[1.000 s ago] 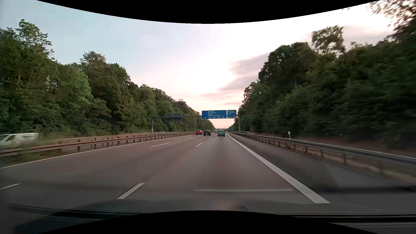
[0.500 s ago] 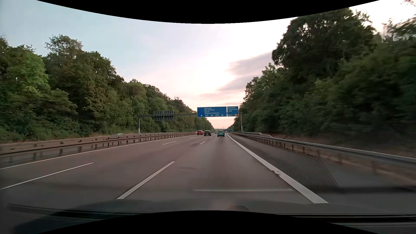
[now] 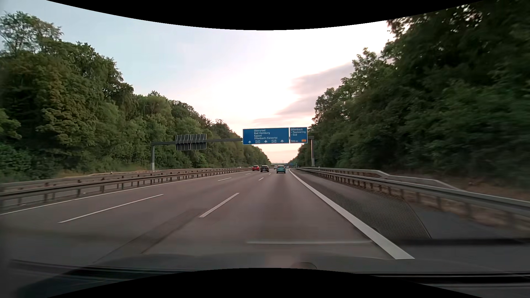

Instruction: Follow the waypoints while adhering to traffic rules and regulations

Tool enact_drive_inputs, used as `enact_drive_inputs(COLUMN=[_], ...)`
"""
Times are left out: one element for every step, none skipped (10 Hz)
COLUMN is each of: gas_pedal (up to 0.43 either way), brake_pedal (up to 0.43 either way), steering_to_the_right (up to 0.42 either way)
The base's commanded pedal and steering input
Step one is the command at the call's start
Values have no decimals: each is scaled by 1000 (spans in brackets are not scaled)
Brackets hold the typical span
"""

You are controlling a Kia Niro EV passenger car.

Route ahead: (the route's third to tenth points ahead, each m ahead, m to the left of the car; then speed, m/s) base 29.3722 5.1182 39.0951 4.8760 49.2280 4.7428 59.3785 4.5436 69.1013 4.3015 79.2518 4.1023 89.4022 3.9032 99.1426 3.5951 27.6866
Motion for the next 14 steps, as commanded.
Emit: enact_drive_inputs(gas_pedal=[189, 189, 177, 177, 177, 177, 177, 177, 177, 177, 177, 177, 177, 177], brake_pedal=[0, 0, 0, 0, 0, 0, 0, 0, 0, 0, 0, 0, 0, 0], steering_to_the_right=[-2, -3, -3, -3, -3, -3, -2, -1, -1, -1, -1, -1, -1, -1])
